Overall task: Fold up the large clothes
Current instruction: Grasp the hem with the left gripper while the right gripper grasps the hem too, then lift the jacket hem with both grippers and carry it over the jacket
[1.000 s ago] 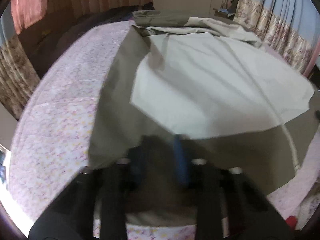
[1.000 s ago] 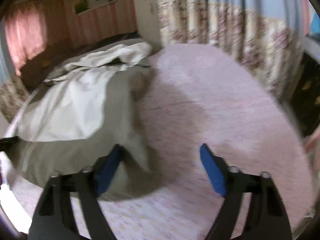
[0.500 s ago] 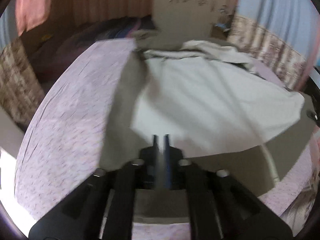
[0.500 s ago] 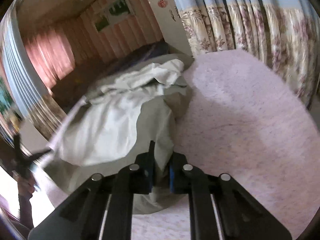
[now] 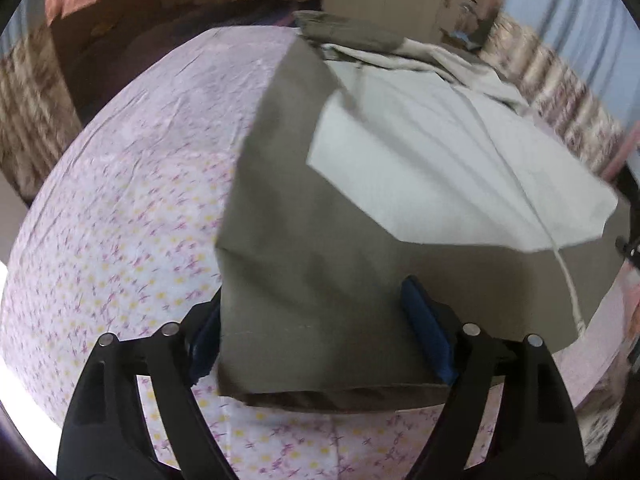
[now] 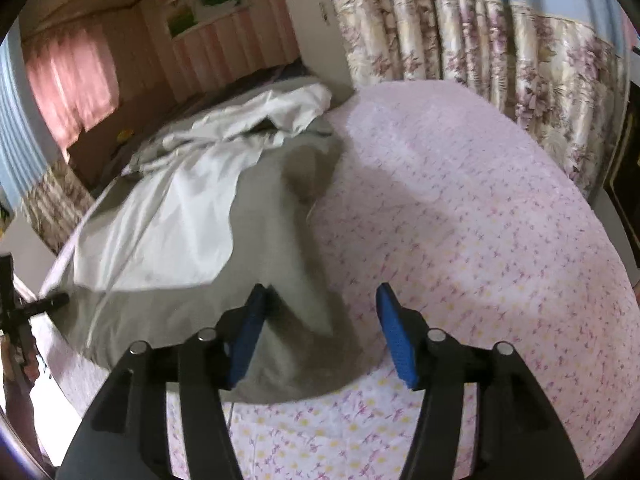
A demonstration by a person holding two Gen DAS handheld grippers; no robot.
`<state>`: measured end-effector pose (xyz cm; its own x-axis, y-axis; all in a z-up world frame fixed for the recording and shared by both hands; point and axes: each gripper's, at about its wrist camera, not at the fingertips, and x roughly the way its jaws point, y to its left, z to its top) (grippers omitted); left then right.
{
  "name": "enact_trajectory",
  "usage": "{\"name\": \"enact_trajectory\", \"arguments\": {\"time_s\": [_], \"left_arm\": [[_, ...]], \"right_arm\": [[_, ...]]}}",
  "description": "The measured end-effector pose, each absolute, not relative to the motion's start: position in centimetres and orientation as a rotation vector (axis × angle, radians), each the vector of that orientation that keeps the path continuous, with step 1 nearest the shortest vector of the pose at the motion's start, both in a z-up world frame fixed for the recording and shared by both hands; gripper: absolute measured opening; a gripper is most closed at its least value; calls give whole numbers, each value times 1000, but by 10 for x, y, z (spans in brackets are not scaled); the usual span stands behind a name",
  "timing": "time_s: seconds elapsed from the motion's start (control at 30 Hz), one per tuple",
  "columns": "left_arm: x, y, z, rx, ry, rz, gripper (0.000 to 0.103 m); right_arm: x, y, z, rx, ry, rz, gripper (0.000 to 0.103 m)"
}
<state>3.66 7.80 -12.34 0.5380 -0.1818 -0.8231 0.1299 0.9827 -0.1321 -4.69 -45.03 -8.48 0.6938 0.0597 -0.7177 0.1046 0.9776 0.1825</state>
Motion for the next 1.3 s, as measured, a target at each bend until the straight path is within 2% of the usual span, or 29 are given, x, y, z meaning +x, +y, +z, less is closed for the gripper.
{"name": "enact_trajectory", "arguments": {"time_s": [0.07, 0.13, 0.2, 0.3, 0.4, 0.7, 0.73, 0.77, 0.83, 0.87, 0.97, 1.0, 1.3], "left_arm": [[37, 72, -125, -29, 986, -178, 81], [39, 72, -125, -35, 985, -168, 74], [40, 77, -123, -50, 986, -152, 59], [38, 89, -122, -74, 986, -151, 43], [40, 100, -122, -125, 986, -168, 39], [45, 93, -123, -66, 970, -159, 39], [44, 93, -123, -68, 969, -159, 38], [44, 94, -123, -70, 967, -156, 36], [44, 95, -123, -71, 965, -152, 30], [44, 96, -122, -82, 966, -151, 25], [43, 97, -115, -126, 948, -159, 9], [41, 97, -111, -133, 939, -159, 7], [11, 76, -58, -99, 741, -179, 2]], "right_arm": [[-45, -443, -89, 188, 820, -14, 57], [-41, -439, -93, 184, 831, -2, 57], [-36, -436, -97, 184, 844, -4, 57], [-30, -434, -99, 182, 848, -8, 57], [-25, -432, -102, 167, 867, -10, 56], [-16, -432, -113, 191, 894, 3, 62], [-16, -431, -113, 189, 894, 4, 60], [-16, -431, -112, 190, 891, 8, 53], [-16, -430, -110, 229, 878, 55, 32], [-16, -428, -108, 241, 870, 67, 25], [-20, -420, -98, 235, 816, 84, 19], [-20, -420, -96, 237, 804, 88, 18], [-43, -425, -57, 361, 658, 212, 14]]}}
